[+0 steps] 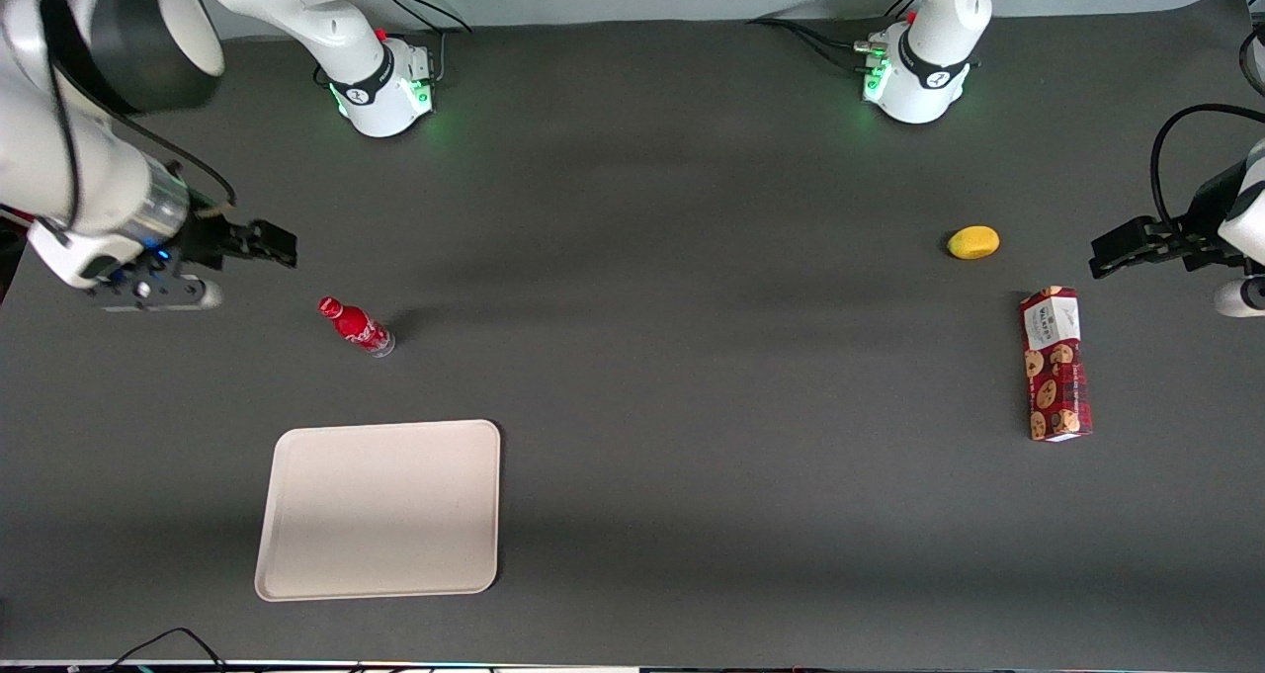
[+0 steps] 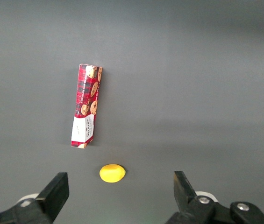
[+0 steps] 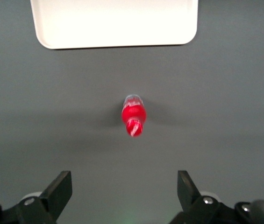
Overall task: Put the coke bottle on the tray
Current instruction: 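Move the right gripper down over the red Coca-Cola bottle's cap, then close the right gripper on the bottle cap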
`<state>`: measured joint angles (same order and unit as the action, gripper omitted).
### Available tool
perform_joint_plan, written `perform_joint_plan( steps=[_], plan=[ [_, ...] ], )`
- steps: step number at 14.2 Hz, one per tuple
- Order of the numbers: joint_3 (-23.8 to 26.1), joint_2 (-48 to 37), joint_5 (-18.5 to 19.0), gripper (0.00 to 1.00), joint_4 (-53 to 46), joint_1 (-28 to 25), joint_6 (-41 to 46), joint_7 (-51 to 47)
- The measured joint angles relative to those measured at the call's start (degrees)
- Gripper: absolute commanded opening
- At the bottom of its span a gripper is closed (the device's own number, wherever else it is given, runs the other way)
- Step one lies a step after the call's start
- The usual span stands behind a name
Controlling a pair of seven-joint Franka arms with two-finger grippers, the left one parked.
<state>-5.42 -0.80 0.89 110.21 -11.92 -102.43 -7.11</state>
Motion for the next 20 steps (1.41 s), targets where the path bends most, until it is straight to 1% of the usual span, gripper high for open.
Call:
perform_joint_plan(
  steps=[6,9,10,12,14,15,18,20],
  plan=[
    [-0.2,1.3,0.0,1.0,15.5,0.3,-19.8,0.5],
    [-0.2,1.3,0.0,1.0,21.5,0.7,-26.2,0.5],
    [-0.2,1.3,0.0,0.9,22.7,0.8,-27.4,0.5],
    [-0.2,1.0,0.0,0.64,24.1,0.8,-28.8,0.5],
    [-0.2,0.8,0.0,0.47,24.5,0.8,-29.2,0.5],
    [-0.2,0.8,0.0,0.41,24.5,0.8,-29.3,0.5],
    [-0.2,0.7,0.0,0.18,24.5,0.8,-29.4,0.5],
    [-0.1,0.6,0.0,0.11,24.5,0.7,-29.5,0.5]
  ],
)
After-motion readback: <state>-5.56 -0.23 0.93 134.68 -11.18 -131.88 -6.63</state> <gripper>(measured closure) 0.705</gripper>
